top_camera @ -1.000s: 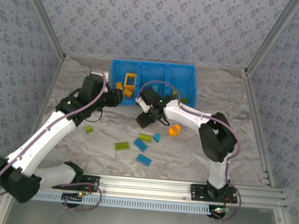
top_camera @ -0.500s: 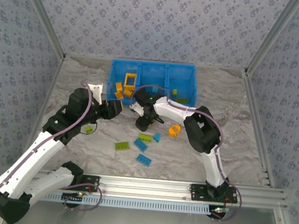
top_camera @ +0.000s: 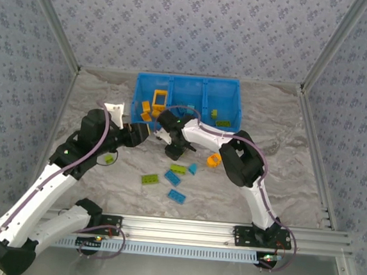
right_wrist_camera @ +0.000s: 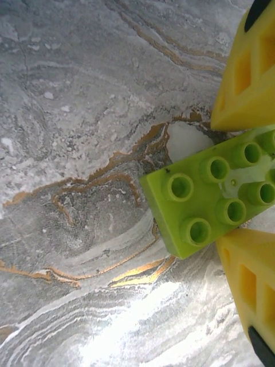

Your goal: Sort the legos into containers by color

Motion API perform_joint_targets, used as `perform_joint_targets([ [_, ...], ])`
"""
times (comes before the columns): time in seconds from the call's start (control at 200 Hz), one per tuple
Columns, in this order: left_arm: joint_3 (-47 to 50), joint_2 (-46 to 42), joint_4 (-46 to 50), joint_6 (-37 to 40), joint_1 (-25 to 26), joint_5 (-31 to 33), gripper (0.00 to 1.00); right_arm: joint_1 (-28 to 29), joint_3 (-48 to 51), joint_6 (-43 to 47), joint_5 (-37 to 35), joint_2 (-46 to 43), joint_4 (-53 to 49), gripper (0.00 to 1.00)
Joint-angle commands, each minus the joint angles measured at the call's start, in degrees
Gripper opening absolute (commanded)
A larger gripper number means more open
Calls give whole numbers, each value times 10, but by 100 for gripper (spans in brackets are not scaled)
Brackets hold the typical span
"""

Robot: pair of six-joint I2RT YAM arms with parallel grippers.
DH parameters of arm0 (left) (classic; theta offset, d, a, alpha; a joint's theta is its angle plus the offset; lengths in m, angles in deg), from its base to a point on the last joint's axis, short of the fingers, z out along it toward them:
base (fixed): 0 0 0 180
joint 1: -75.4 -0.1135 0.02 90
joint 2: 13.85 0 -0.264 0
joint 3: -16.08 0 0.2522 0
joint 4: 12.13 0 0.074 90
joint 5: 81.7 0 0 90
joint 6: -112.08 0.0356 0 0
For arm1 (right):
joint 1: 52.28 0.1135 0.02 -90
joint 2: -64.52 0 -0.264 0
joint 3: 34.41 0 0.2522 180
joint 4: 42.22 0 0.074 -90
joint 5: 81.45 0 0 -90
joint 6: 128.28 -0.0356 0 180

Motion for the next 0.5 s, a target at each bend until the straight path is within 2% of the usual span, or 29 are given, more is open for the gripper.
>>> perform_joint_targets([
  [0.0,-19,-15,0,-1,3,-6,51,-5,-25,1,-31,45,-46,47],
  [0.155,-21,-18,3,-1,3,0,51,3,-45,-17,-62,62,-72,42],
  [0.26,-22,-15,2,-1,3,-2,51,5,-43,-26,-56,54,-66,37],
  [0.495,-18,-13,-2,-2,4,-12,50,5,-11,-46,-50,-38,-39,35],
])
